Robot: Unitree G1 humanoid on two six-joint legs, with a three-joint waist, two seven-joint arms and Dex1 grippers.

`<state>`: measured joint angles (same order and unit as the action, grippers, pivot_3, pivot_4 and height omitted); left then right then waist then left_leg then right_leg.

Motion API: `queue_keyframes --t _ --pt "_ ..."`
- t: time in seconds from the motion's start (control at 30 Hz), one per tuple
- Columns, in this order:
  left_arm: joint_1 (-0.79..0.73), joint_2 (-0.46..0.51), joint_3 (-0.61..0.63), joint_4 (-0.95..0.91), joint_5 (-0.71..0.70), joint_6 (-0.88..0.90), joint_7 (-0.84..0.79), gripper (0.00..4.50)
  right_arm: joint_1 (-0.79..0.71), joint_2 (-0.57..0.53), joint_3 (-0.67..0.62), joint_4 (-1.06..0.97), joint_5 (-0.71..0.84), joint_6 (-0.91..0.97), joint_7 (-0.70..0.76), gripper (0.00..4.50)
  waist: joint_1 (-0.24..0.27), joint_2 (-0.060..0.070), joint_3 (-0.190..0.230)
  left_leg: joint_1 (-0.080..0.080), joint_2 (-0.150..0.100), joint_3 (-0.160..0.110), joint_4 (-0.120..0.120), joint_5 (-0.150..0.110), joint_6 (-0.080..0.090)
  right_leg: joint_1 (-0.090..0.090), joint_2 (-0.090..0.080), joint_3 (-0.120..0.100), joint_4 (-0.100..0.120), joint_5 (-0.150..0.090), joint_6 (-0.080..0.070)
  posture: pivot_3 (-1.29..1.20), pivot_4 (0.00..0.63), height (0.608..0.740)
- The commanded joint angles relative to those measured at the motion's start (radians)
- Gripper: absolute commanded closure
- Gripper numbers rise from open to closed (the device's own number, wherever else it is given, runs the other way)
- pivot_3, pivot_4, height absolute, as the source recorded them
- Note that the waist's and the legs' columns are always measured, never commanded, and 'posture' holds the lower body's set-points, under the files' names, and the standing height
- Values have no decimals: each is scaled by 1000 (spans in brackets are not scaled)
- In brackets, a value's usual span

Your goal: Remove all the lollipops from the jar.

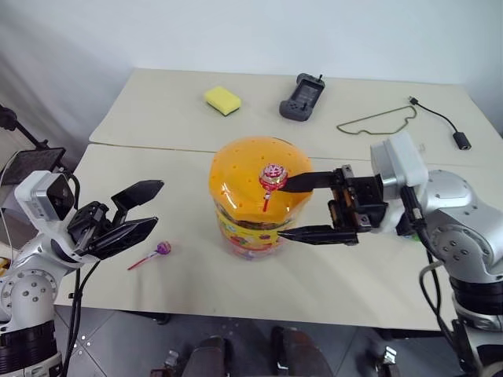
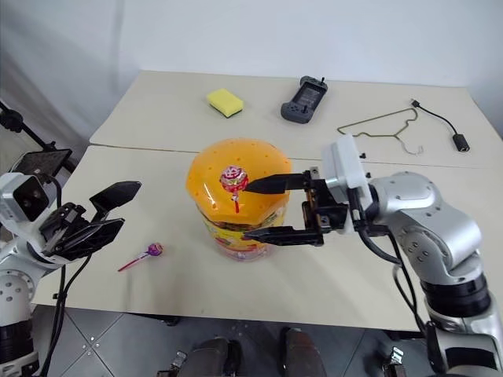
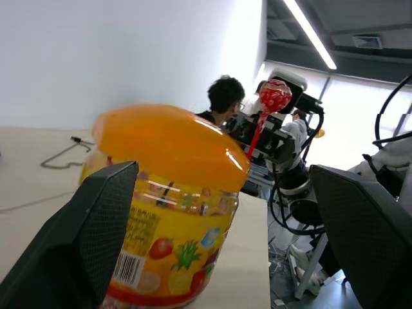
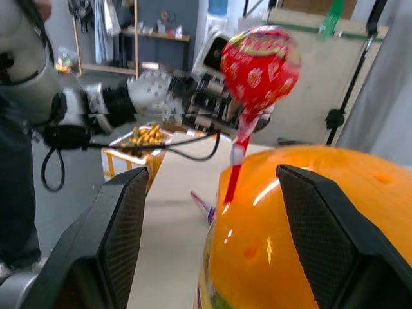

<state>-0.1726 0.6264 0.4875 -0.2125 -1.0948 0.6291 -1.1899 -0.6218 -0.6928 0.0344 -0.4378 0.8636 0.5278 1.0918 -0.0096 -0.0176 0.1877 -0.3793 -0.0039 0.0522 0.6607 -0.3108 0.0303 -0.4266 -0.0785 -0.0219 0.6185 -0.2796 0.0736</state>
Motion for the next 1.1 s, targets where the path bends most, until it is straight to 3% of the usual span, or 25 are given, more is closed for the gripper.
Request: queue_keyframes --t 0.03,0.13,0.43,0.73,0.87,1.0,1.1 --pt "4 -10 13 -47 -24 -21 22 0 -17 13 5 4 -22 5 -9 1216 -2 0 0 0 0 0 0 0 0 0 0 0 0 0 0 0 150 740" --pt "20 5 17 -32 -17 -22 4 0 -26 36 23 4 -37 4 -8 1707 -9 0 0 0 0 0 0 1 1 0 0 0 0 0 0 0 150 740" --pt "27 6 58 -34 -46 -37 30 0 -93 77 54 37 -76 17 2 4449 -21 0 0 0 0 0 0 1 0 -1 0 0 2 0 0 0 150 740" --pt "36 -6 63 -42 -48 -50 43 0 -135 141 20 79 -38 55 -34 4449 -21 0 0 0 0 0 -2 1 0 -1 0 0 1 0 0 0 150 740" --pt "15 -6 61 -61 -78 -40 55 0 -173 199 -117 126 137 117 -140 4449 -20 0 0 0 0 0 -2 1 0 -1 0 0 1 0 0 0 150 740" --pt "5 9 46 -88 -95 -31 51 0 -154 95 -228 116 240 204 -139 4449 -15 0 0 0 0 -2 -4 1 0 -1 0 -1 0 0 0 0 150 740" --pt "6 55 3 -128 -50 -33 7 0 -78 -144 -332 174 188 259 -48 4449 -11 0 0 -1 -1 -2 -6 1 1 -1 -1 -1 -2 0 0 0 150 740"
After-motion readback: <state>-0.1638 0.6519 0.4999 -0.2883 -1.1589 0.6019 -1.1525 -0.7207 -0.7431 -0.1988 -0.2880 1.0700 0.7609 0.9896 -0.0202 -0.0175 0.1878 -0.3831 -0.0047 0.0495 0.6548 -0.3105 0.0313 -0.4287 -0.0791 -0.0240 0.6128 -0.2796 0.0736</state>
